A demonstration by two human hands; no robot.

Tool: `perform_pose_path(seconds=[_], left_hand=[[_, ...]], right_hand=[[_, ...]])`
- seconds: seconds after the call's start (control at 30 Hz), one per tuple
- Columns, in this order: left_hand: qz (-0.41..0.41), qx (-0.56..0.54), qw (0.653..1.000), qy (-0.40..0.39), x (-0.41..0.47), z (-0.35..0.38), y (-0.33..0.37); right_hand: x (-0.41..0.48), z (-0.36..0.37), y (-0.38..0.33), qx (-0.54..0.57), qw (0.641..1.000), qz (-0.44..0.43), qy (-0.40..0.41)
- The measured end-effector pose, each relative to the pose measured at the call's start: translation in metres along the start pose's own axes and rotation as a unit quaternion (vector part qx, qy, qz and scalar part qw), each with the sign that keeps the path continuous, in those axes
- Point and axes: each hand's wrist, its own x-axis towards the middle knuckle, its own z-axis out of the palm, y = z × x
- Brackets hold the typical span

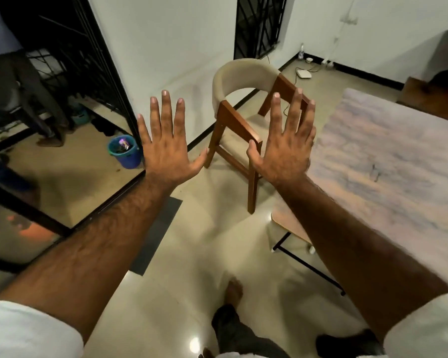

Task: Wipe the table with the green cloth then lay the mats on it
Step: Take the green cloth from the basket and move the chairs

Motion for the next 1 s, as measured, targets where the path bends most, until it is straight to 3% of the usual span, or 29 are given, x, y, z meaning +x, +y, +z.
perform_pose_path(seconds=[0.57,1.0], left_hand=[[0.081,-0.040,0.996,-0.005,0.267,0.170,0.036],[0.174,-0.093,0.980,-0.021,0.501,0.321,0.036]], right_hand=[[0.220,0.164,0.042,0.017,0.997,0.070,0.003],[0.384,0.269,0.033,-0.050,0.980,0.191,-0.019]])
